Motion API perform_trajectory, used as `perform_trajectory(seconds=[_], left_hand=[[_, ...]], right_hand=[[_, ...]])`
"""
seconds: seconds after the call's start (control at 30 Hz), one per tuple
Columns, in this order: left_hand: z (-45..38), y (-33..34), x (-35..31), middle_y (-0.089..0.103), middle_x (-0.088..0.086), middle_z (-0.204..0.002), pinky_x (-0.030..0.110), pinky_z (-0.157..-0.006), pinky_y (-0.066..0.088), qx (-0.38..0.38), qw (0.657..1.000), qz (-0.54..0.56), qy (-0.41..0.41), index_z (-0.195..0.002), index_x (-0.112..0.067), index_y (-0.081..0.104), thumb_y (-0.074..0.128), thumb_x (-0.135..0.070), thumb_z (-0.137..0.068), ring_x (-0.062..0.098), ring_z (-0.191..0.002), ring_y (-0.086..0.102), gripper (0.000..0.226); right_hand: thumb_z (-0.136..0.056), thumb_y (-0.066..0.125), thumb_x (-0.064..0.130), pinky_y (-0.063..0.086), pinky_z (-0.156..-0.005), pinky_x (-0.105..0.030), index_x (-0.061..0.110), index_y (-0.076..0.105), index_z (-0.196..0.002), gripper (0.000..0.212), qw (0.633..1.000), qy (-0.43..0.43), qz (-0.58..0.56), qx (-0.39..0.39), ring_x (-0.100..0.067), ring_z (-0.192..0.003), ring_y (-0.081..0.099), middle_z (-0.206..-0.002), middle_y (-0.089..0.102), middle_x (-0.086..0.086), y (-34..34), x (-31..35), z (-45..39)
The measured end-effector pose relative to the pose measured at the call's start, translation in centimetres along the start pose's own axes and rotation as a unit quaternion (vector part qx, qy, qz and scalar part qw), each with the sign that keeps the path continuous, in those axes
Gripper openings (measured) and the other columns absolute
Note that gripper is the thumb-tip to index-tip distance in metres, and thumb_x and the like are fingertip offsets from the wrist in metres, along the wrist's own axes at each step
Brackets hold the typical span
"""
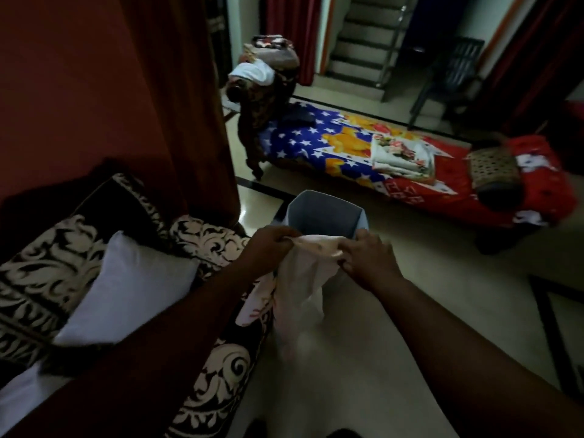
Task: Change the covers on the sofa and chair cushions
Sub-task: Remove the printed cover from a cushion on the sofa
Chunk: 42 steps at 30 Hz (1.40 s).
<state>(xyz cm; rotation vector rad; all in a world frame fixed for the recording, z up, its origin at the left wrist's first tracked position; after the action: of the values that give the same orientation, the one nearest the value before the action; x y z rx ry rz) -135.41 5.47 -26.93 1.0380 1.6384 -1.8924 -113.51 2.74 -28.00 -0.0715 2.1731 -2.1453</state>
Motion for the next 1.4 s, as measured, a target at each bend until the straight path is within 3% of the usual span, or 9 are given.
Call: perform_trajectory(seconds=[0.17,0.3,0.4,0.57,0.73,0.83,1.0,1.13,1.4], left_hand=[[-7.5,1.0,-2.8,0.072,0.001,-0.120,0.039,-0.089,0.055,0.010,0.974,-0.208,0.095,-0.119,-0.032,0.074,0.055,-0.016,-0.092,0.023,-0.107,0.066,0.036],[-13.9,2.5,-2.9,0.073,0.005,-0.101,0.038,-0.074,0.056,-0.018,0.965,-0.256,0.055,-0.103,-0.028,0.073,0.054,-0.019,-0.090,0.030,-0.094,0.069,0.025],[-18.0,4.3,-3.5,0.072,0.004,-0.091,0.031,-0.062,0.043,-0.034,0.964,-0.264,0.023,-0.095,-0.024,0.073,0.057,-0.024,-0.091,0.029,-0.084,0.067,0.016],[-24.5,7.1,-4.9,0.072,0.000,-0.088,0.027,-0.056,0.032,-0.056,0.967,-0.248,-0.010,-0.096,-0.024,0.074,0.059,-0.028,-0.094,0.015,-0.071,0.055,0.016],[-30.5,9.4,-5.5,0.071,0.001,-0.088,0.028,-0.058,0.037,-0.080,0.983,-0.159,-0.049,-0.099,-0.020,0.075,0.062,-0.033,-0.096,0.019,-0.079,0.065,0.019],[-33.7,11.8,-5.1,0.071,0.000,-0.083,0.036,-0.061,0.056,-0.065,0.994,-0.049,-0.073,-0.096,-0.017,0.072,0.066,-0.030,-0.095,0.014,-0.072,0.067,0.014],[-38.9,17.7,-4.2,0.071,-0.003,-0.092,0.041,-0.074,0.064,0.012,0.993,0.085,-0.083,-0.104,-0.024,0.067,0.067,-0.023,-0.097,0.012,-0.084,0.070,0.007],[-43.5,21.5,-2.4,0.071,-0.008,-0.107,0.034,-0.084,0.060,0.046,0.992,0.098,-0.065,-0.123,-0.023,0.063,0.067,-0.026,-0.097,0.005,-0.096,0.067,0.027],[-49.9,25.2,5.2,0.069,-0.009,-0.116,0.030,-0.089,0.057,0.117,0.983,0.077,-0.117,-0.130,-0.026,0.060,0.062,-0.028,-0.099,0.003,-0.103,0.064,0.031]], right_hand=[[-0.094,0.052,0.046,0.046,-0.077,-0.038,0.031,0.060,-0.116,0.028,0.998,0.048,-0.011,-0.041,-0.024,-0.104,0.053,-0.116,0.055,-0.003,-0.4,-6.4,-3.1],[-0.090,0.060,0.038,0.041,-0.061,-0.032,0.025,0.058,-0.097,0.014,0.982,0.104,-0.148,-0.045,-0.020,-0.080,0.057,-0.096,0.064,-0.001,-0.4,-10.9,-7.1],[-0.090,0.064,0.035,0.040,-0.059,-0.030,0.026,0.053,-0.098,0.016,0.966,0.128,-0.219,-0.037,-0.022,-0.077,0.059,-0.094,0.067,-0.004,0.3,-14.7,-10.4],[-0.091,0.062,0.030,0.053,-0.077,-0.035,0.033,0.049,-0.135,0.045,0.944,0.146,-0.295,-0.020,-0.027,-0.101,0.065,-0.119,0.067,-0.003,2.0,-19.9,-15.6],[-0.092,0.064,0.026,0.055,-0.067,-0.032,0.031,0.065,-0.104,0.013,0.919,0.187,-0.347,-0.006,-0.016,-0.083,0.064,-0.097,0.069,0.002,4.1,-23.8,-21.0],[-0.094,0.062,0.024,0.061,-0.067,-0.038,0.032,0.060,-0.093,0.008,0.886,0.214,-0.411,-0.010,-0.017,-0.078,0.067,-0.088,0.065,0.005,5.8,-24.9,-23.9],[-0.096,0.061,0.026,0.062,-0.074,-0.040,0.034,0.058,-0.098,0.010,0.843,0.211,-0.494,-0.005,-0.013,-0.084,0.065,-0.093,0.064,0.007,8.9,-24.6,-29.4],[-0.099,0.058,0.020,0.056,-0.076,-0.037,0.028,0.058,-0.102,0.009,0.837,0.195,-0.510,0.020,-0.013,-0.088,0.063,-0.095,0.065,0.006,11.5,-23.7,-34.5],[-0.100,0.059,0.022,0.038,-0.063,-0.019,0.024,0.057,-0.110,0.010,0.822,0.237,-0.506,0.110,-0.011,-0.093,0.058,-0.106,0.065,0.006,19.9,-23.9,-41.3]])
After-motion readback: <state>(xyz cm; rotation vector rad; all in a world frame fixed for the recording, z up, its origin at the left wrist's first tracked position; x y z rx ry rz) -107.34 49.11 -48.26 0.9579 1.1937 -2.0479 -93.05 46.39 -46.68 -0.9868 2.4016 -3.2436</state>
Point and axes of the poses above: each hand's wrist, its own z-axis away from the middle knuckle, its own y-axis out of the palm, x = y × z, the point moved 8 cm from there along -z, towards the middle knuckle
